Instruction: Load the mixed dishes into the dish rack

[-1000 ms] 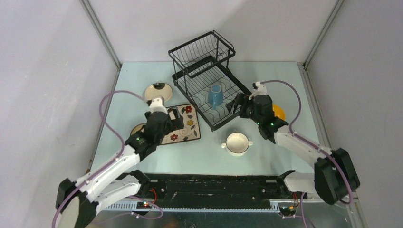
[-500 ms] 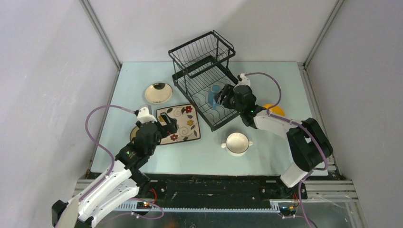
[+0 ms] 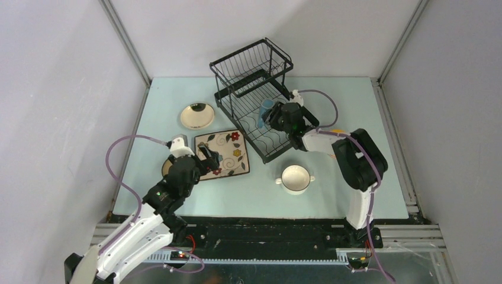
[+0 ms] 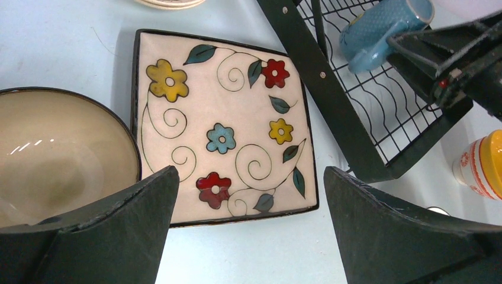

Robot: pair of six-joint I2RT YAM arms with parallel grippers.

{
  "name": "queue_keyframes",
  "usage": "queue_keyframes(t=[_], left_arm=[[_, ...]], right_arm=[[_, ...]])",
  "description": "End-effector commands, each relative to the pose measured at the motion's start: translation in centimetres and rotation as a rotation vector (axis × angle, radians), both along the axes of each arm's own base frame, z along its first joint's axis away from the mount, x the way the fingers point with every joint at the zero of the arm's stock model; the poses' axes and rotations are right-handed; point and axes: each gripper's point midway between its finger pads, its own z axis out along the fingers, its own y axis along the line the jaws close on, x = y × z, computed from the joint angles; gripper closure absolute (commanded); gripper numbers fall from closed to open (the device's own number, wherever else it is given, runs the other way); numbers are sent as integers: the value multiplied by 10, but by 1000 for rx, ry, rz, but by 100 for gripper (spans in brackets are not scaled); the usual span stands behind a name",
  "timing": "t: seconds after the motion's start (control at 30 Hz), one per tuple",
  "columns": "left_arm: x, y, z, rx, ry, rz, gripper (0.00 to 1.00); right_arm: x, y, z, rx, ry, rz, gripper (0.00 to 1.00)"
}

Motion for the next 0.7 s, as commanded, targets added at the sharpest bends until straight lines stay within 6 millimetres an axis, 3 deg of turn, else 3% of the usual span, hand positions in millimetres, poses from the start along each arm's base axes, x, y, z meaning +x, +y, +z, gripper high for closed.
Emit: queue_keyframes(t=[0.0,0.27,0.67], left_arm=[[3,8,0,6,-8,46,1],[5,14,-5,19,12,90,0],[9,5,-6,7,23,62,0]], right_arm=[[48,8,24,71,-95,-58,55],[103,0,18,119,-118,-131,57],[145,1,26,206,-100,-151,53]])
